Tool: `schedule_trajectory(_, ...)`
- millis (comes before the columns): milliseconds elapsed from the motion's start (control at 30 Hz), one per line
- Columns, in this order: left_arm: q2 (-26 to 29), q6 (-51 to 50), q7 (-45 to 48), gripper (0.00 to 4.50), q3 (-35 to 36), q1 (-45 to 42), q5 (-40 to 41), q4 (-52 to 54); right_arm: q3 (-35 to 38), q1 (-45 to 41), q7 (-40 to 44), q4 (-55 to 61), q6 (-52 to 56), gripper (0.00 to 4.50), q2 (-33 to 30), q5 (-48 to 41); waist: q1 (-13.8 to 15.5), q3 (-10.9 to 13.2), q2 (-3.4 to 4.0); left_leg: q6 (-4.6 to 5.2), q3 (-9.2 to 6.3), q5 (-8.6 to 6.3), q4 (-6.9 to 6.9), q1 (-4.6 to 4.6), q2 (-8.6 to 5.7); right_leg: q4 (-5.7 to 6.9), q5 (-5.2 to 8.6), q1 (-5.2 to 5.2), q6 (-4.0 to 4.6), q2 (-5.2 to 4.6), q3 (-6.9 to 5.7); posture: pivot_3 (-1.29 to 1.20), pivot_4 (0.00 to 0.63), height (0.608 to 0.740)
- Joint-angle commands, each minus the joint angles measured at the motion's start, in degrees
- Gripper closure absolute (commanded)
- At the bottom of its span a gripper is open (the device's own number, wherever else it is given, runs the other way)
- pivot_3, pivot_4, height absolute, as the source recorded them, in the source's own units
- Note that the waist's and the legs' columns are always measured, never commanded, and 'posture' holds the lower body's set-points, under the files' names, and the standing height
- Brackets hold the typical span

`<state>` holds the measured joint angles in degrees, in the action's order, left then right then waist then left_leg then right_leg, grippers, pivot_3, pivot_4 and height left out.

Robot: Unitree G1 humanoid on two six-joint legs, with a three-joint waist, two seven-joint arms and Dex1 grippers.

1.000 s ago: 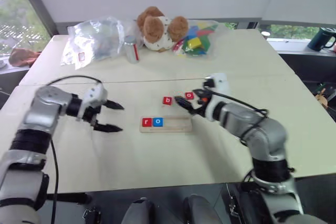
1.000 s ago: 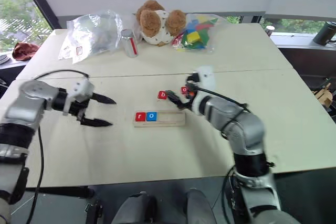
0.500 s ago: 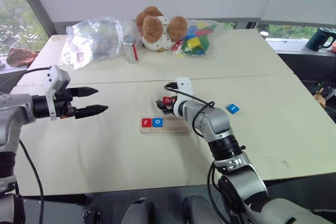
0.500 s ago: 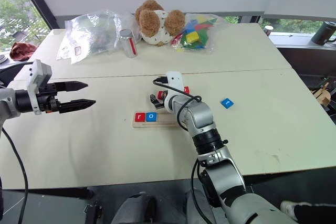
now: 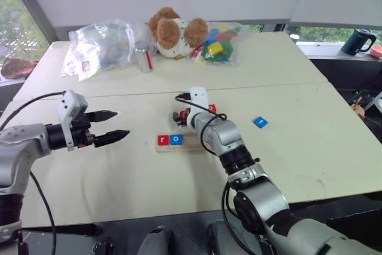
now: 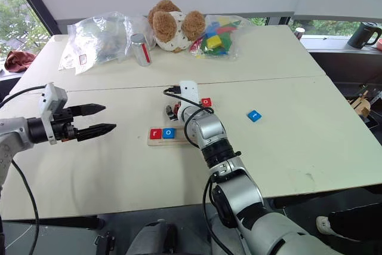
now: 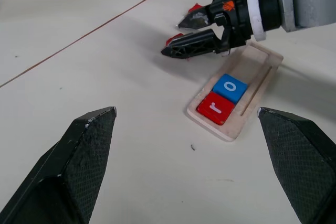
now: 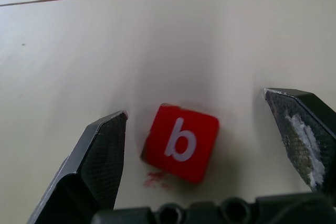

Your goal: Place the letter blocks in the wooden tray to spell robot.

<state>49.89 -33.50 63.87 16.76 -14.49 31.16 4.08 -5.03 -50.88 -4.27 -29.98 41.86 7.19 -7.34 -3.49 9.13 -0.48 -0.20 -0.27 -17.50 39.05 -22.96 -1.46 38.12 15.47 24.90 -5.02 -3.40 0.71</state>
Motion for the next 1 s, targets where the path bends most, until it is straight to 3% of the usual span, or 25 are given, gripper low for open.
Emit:
schedule_trajectory(33, -0.3, 3.6, 0.3, 0.05, 1.6, 0.5, 0.0, -1.2, 0.3, -1.0, -0.5, 0.1, -0.7, 0.00, 1.2, 1.2, -0.2, 0.0, 0.00, 0.00, 0.00, 0.00, 0.00, 0.00, 0.00, 0.00, 0.00, 0.00, 0.00, 0.00, 0.00, 0.00, 0.150, 0.740)
schedule_trajectory(400, -2.1, 7.0, -1.1, 0.05, -0.1, 0.7, -0.6, -2.1, 0.1, 1.3, -3.5, -0.6, 2.5, 0.00, 6.1, 1.9, -0.4, 0.0, -0.01, -0.01, -0.01, 0.00, -0.03, 0.01, 0.00, 0.00, 0.00, 0.01, 0.00, -0.03, 0.00, 0.00, 0.150, 0.740)
schedule_trajectory(633, -2.4, 6.7, -2.4, 0.00, 0.2, -0.2, 0.0, -1.7, -2.6, 3.5, -3.6, -2.6, 1.2, 3.20, 5.7, 4.4, -0.6, 0.0, -0.02, -0.01, 0.00, 0.00, -0.05, 0.07, 0.00, 0.00, 0.00, 0.01, 0.00, -0.03, 0.00, 0.00, 0.150, 0.740)
schedule_trajectory(867, -2.8, 6.5, -2.8, 0.00, -0.7, -1.0, 0.1, -1.5, -5.5, 3.7, -2.1, 0.5, -2.4, 3.27, 3.9, 6.8, -0.5, 0.0, -0.02, -0.01, 0.00, 0.00, -0.05, 0.14, 0.00, -0.02, 0.00, -0.05, 0.00, -0.03, 0.01, 0.00, 0.150, 0.740)
schedule_trajectory(1000, -2.5, 5.0, -1.4, 0.00, -3.2, -2.3, 0.8, 0.7, -5.4, 3.2, 2.7, 11.5, -0.7, 3.27, -0.2, 6.4, -0.5, 0.0, -0.01, -0.01, -0.01, 0.00, -0.05, 0.12, 0.00, -0.02, 0.00, -0.03, 0.01, -0.03, 0.01, 0.00, 0.150, 0.740)
